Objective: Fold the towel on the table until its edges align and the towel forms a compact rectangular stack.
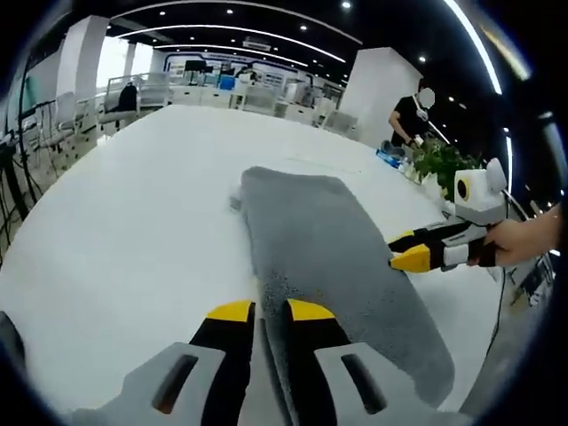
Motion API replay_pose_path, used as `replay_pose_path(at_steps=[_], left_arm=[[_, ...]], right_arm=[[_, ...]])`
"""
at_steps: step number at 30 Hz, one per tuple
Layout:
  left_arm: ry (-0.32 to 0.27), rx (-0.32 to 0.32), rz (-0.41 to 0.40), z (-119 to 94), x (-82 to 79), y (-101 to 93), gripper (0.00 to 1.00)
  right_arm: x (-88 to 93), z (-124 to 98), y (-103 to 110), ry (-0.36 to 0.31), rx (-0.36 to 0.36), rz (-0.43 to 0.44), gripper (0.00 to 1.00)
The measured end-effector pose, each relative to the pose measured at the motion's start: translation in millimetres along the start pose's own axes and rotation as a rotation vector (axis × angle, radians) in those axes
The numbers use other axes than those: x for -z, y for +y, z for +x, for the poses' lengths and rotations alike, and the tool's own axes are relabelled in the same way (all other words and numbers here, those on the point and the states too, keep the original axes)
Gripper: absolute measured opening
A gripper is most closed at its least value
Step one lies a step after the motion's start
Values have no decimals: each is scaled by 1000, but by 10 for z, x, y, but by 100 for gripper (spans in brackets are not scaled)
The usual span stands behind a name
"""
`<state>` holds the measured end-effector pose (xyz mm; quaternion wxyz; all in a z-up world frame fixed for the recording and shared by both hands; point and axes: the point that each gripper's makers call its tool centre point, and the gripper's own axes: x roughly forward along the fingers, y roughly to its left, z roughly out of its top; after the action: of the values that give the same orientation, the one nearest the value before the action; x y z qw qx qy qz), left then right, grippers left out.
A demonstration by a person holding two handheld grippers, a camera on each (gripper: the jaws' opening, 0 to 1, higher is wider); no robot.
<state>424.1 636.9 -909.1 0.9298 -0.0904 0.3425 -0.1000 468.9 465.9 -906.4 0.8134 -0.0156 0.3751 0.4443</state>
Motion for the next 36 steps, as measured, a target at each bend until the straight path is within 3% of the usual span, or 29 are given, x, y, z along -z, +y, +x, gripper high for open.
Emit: replay_pose_path(at_steps=[5,6,10,16,21,32,36], left_arm=[[-4,4,-28,-41,32,-48,12],[0,37,-53,-32,47,-114,7],[-12,39,-113,-43,36,-186,6],[12,29,-32,-15,16,-379,6],[18,56,-18,91,28,-533,6],[42,171,47,342,152,-1346,5],[62,223,91,406,224,-1675,5]], right_arm=[[44,35,12,9,-11,18,19],[63,40,30,19,-19,38,17],[54,37,-9,9,-10,40,8],[112,-47,-18,3,16,42,7],[229,-239,-241,-7,49,71,7],[567,-859,-726,-11,131,74,7],[717,-1132,-870,-35,180,133,7]])
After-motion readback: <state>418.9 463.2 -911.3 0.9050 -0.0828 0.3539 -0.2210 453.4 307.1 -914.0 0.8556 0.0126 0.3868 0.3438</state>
